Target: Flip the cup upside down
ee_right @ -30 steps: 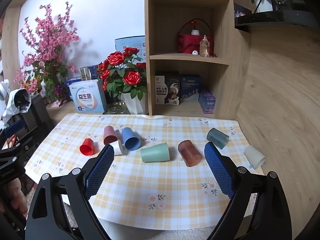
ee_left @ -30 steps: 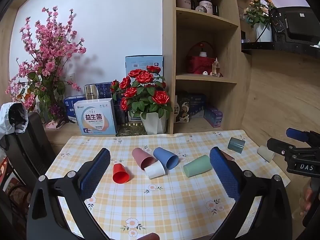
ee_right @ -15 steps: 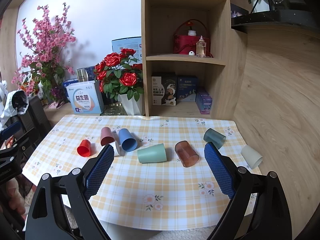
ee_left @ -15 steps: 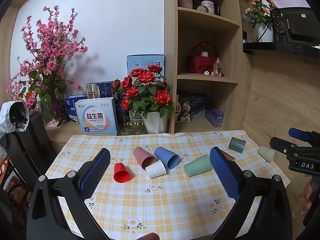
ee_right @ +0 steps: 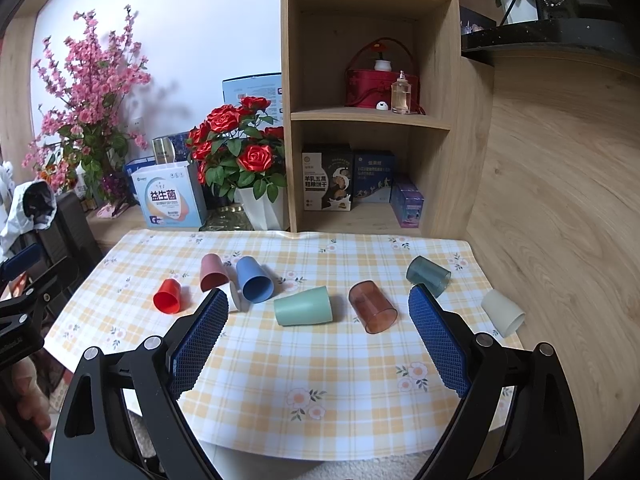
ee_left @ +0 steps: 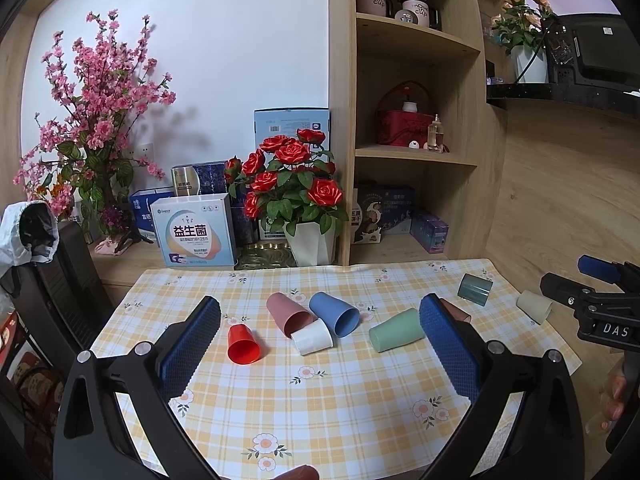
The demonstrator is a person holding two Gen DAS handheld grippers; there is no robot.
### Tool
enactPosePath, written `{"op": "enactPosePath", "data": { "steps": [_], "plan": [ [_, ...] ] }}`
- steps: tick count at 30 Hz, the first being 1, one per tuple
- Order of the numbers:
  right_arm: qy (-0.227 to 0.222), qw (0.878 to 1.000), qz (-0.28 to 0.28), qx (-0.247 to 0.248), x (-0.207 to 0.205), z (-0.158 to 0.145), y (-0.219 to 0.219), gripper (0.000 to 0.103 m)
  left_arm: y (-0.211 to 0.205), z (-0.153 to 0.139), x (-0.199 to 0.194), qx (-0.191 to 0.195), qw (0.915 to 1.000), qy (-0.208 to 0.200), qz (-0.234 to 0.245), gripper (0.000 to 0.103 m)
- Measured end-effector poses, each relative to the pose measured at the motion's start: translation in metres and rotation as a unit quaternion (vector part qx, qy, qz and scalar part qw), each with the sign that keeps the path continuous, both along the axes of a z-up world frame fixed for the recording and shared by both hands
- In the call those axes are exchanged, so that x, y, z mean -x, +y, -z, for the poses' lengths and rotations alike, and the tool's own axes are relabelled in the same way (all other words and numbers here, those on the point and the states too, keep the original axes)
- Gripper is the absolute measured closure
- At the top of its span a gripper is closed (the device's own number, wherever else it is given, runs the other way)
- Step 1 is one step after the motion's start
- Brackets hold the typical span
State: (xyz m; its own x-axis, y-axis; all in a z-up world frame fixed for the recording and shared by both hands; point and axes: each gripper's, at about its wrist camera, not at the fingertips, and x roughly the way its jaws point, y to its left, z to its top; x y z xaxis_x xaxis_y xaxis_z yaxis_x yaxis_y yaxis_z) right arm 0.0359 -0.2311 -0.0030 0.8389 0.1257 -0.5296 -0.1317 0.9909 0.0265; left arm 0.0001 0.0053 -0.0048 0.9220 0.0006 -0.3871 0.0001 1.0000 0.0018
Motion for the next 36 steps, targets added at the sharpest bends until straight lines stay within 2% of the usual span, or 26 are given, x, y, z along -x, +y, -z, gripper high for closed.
{"op": "enactPosePath", "data": {
  "steps": [36],
  "plan": [
    [0.005,1.0,-0.001,0.004,0.0008,0.0081,0.0048,0.014,0.0074,0.0056,0.0028,0.004,1.0,0.007,-0.005,0.006]
  ]
}}
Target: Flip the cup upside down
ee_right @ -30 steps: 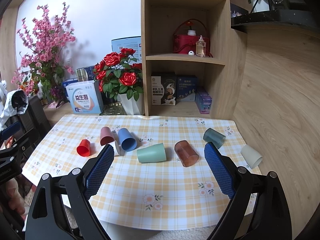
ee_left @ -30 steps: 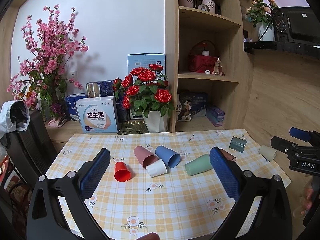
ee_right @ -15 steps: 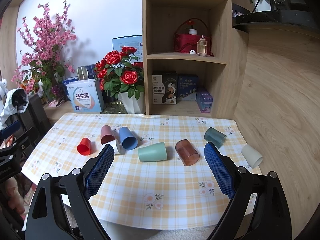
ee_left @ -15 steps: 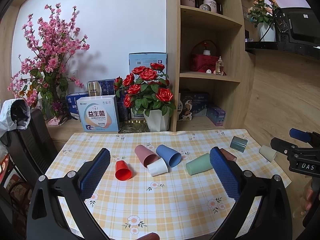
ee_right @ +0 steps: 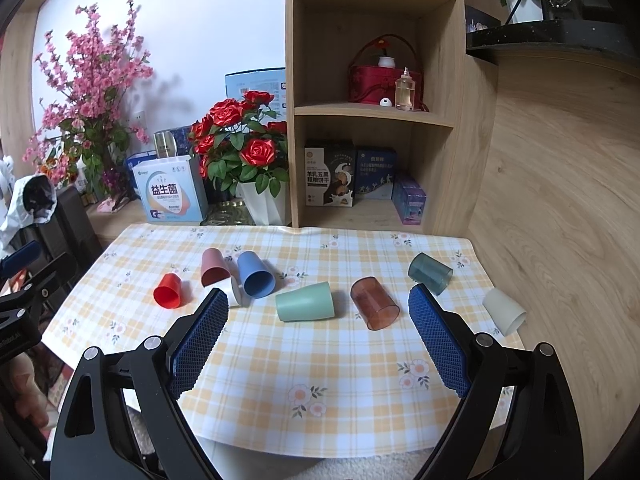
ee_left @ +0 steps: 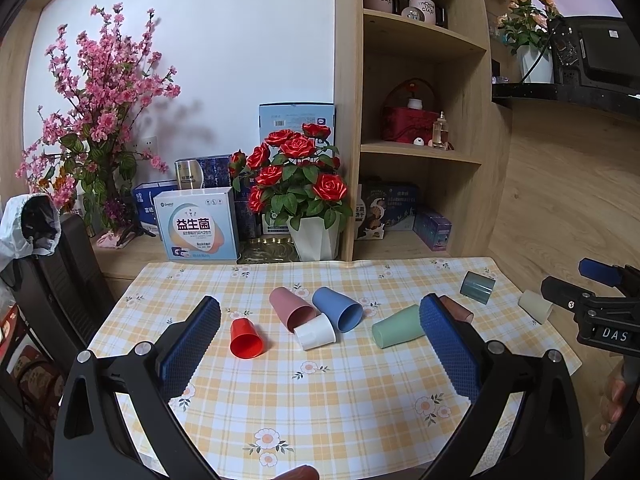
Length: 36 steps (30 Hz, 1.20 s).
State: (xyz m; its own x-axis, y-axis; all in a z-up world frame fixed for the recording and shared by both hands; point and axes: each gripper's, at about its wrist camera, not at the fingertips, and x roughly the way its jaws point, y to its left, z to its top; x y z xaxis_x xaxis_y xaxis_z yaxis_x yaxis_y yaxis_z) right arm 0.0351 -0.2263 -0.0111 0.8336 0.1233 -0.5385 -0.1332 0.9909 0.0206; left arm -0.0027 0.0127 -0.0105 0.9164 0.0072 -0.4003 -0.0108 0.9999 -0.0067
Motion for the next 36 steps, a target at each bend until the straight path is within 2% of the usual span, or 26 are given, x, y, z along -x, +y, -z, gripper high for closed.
{"op": "enactPosePath", "data": {
  "steps": [12,16,20,24,30,34,36],
  "plan": [
    [0.003,1.0,-0.002,-0.011,0.0,0.004,-0.001,0.014,0.003,0.001,-0.003,0.004,1.0,0.008,-0.004,0.006],
    [0.011,0.999,-0.015,-0.044,-0.006,0.011,-0.004,0.014,0.006,0.006,-0.012,0.011,0.9996,0.024,-0.012,0.006],
    [0.024,0.998,-0.023,-0.049,-0.023,0.021,-0.002,0.014,0.018,0.019,-0.03,0.02,0.9976,0.055,-0.037,0.006],
    [0.049,0.996,-0.055,-0.047,-0.052,0.034,0.002,0.014,0.045,0.042,-0.056,0.043,0.9917,0.102,-0.065,0.006],
    [0.092,0.991,-0.092,-0.008,-0.108,0.064,0.024,0.014,0.098,0.08,-0.086,0.062,0.9836,0.136,-0.1,0.006],
    [0.122,0.984,-0.127,0.008,-0.149,0.089,0.045,0.014,0.131,0.1,-0.096,0.106,0.9787,0.14,-0.106,0.006],
    [0.138,0.98,-0.141,0.007,-0.168,0.101,0.054,0.014,0.141,0.106,-0.098,0.113,0.9781,0.137,-0.108,0.006]
  ]
}}
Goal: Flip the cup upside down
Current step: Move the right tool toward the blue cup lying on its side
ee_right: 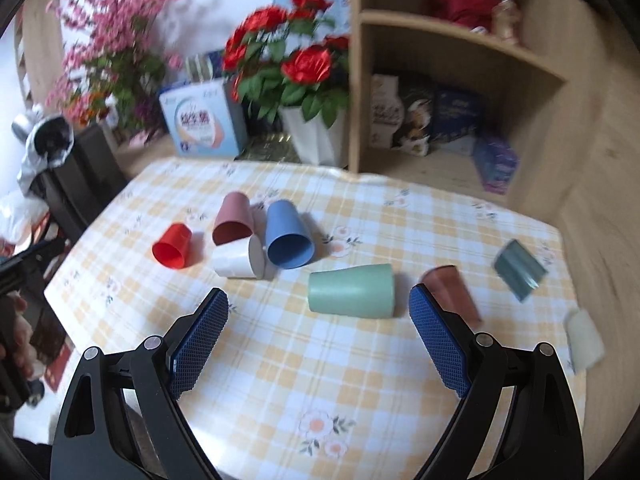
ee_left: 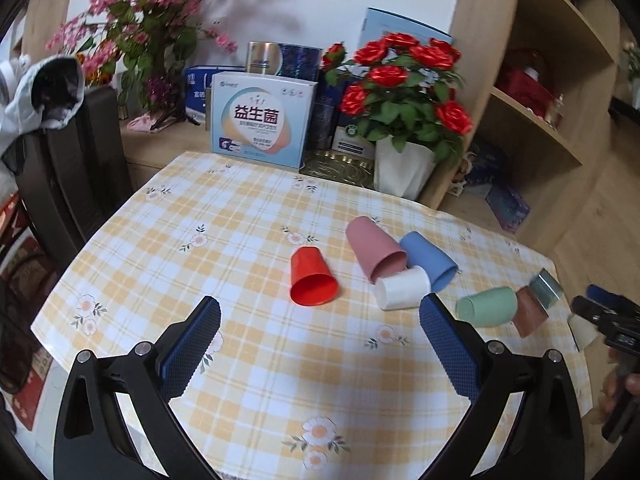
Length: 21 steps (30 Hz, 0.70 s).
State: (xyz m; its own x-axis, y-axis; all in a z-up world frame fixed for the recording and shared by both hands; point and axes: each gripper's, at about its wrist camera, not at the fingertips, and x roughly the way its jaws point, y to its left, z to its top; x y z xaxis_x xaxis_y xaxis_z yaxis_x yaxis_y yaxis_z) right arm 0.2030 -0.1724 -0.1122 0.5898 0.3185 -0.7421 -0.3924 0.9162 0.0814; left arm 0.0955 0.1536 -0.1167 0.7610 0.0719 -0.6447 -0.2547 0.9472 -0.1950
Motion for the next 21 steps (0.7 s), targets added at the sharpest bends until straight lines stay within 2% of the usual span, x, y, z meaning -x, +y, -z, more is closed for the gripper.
{"op": "enactPosePath", "data": {
  "steps": [5,13,21],
  "plan": [
    [0.034,0.999,-0.024,-0.002,-0.044,0.029,0.022,0.015,0.017,0.015,-0.006,0.018,0.9998,-0.003,0.004,0.006],
    [0.077,0.994,-0.054,0.051,-0.112,0.066,0.062,0.015,0.031,0.029,-0.013,0.028,0.9994,-0.018,0.002,0.006],
    [0.136,0.988,-0.052,0.042,-0.162,0.095,0.087,0.015,0.044,0.043,-0.019,0.032,0.9994,-0.006,-0.011,0.006]
  ]
}}
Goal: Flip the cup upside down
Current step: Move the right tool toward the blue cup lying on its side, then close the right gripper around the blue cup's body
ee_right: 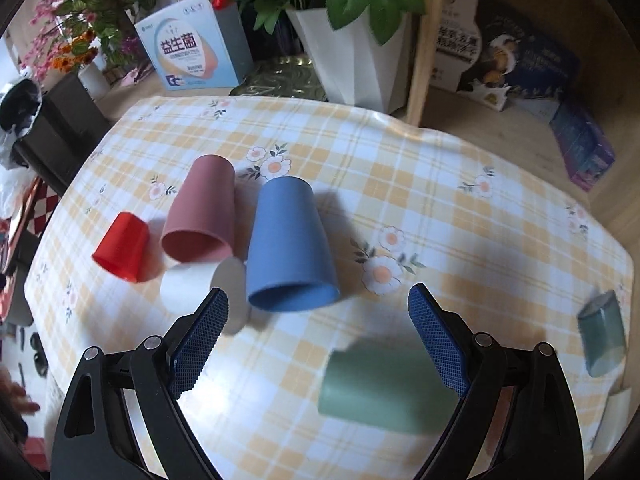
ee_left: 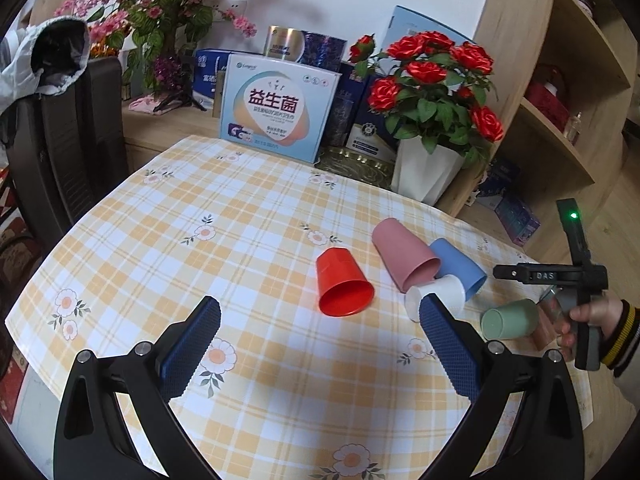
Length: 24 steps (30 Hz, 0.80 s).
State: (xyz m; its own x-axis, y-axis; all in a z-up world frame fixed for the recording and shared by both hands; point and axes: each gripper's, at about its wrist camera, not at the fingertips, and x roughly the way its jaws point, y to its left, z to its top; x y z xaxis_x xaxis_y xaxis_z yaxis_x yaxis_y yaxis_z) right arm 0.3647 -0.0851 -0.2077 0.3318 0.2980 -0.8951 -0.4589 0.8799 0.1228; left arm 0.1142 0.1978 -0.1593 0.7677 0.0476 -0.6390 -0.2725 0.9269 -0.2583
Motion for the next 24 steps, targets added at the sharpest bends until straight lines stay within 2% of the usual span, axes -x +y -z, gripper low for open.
{"op": "enactPosePath", "data": {
  "steps": [1,2,3,9,15,17,20,24],
  "plan": [
    [0.009,1.0,0.003,-0.001,-0.007,0.004,0.004,0.017,0.002,0.001,0.0,0.001,1.0,0.0,-0.003,0.006],
    [0.016,1.0,0.005,-0.003,-0.012,0.006,0.007,0.026,0.003,0.002,-0.001,0.002,1.0,0.001,-0.005,0.006],
    [0.031,0.999,0.009,-0.008,-0.019,0.01,0.011,0.027,0.005,0.003,-0.001,0.003,1.0,0.002,-0.008,0.006],
    [0.091,0.996,0.016,-0.012,-0.049,0.031,0.033,0.029,0.011,0.011,-0.001,0.024,0.9996,0.013,-0.009,0.006],
    [0.155,0.987,0.041,0.011,-0.066,0.061,0.045,0.029,0.01,0.016,-0.001,0.031,0.9993,0.02,-0.007,0.006],
    [0.172,0.983,0.06,-0.001,-0.071,0.068,0.042,0.034,0.009,0.017,0.0,0.031,0.9992,0.022,-0.006,0.006],
    [0.174,0.982,0.066,-0.003,-0.071,0.071,0.046,0.037,0.008,0.019,0.001,0.034,0.9991,0.024,-0.005,0.006],
    [0.151,0.986,0.066,0.0,-0.068,0.064,0.048,0.037,0.008,0.019,0.002,0.036,0.9991,0.023,-0.006,0.006]
  ]
}}
